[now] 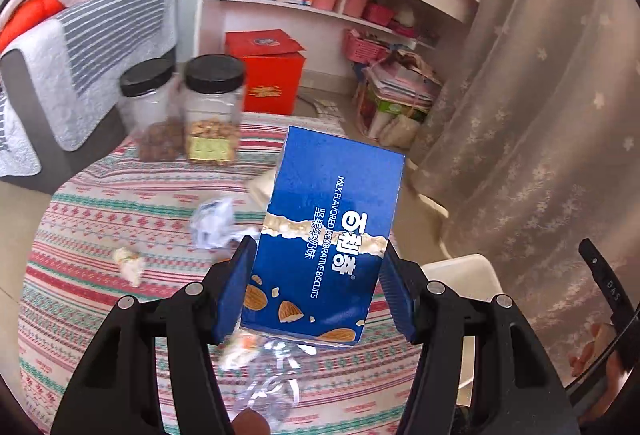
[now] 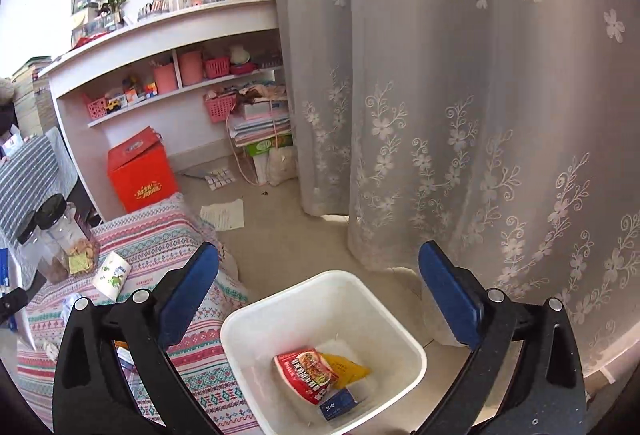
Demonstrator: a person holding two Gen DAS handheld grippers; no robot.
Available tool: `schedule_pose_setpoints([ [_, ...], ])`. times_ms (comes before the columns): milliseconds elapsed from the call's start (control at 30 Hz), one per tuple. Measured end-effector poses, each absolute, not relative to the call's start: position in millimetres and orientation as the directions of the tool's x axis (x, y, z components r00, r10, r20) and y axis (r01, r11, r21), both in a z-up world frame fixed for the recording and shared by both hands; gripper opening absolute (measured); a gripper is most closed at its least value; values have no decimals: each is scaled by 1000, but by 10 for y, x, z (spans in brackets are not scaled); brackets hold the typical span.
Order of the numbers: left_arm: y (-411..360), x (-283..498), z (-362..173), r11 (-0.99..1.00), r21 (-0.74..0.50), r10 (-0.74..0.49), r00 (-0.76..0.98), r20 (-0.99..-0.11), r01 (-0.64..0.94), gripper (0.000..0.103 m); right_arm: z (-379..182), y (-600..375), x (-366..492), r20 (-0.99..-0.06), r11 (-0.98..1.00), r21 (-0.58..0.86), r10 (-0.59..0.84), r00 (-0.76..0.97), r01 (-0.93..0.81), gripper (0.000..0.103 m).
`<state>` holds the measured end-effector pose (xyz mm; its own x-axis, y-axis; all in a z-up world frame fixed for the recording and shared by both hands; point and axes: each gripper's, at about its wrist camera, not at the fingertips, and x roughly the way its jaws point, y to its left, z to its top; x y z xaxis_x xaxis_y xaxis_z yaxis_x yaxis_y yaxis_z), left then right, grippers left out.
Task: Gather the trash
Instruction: 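Carry the blue biscuit box over the bin and release it with the left tool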
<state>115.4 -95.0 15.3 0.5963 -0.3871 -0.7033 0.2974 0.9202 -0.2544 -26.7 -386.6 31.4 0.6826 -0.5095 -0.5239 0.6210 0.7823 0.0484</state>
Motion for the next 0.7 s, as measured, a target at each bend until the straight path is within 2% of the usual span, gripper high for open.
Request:
schedule_pose_setpoints([
  [233,-2142,1129,81,814,-276,-520,429,-739,511,59,367,-4308,-552,-538,727,116,-527,658,677,96],
  [500,-2809,1058,-236,757,-349,-563,279,-778,552,60,407,-4485,-654,-543,697,181,-517,662,693,96],
  [533,-2850,1057,-285,754,-361,-563,257,-785,549,61,407,-4475,-647,-543,700,181,-515,663,691,96],
  [633,-2888,1056,-383,763,-364,-546,230,-806,535,73,417,-4455,-638,-538,708,174,-513,669,684,96],
  [700,-2796,1081,-403,767,-372,-544,224,-808,522,75,423,-4433,-615,-540,714,177,-505,673,677,96],
])
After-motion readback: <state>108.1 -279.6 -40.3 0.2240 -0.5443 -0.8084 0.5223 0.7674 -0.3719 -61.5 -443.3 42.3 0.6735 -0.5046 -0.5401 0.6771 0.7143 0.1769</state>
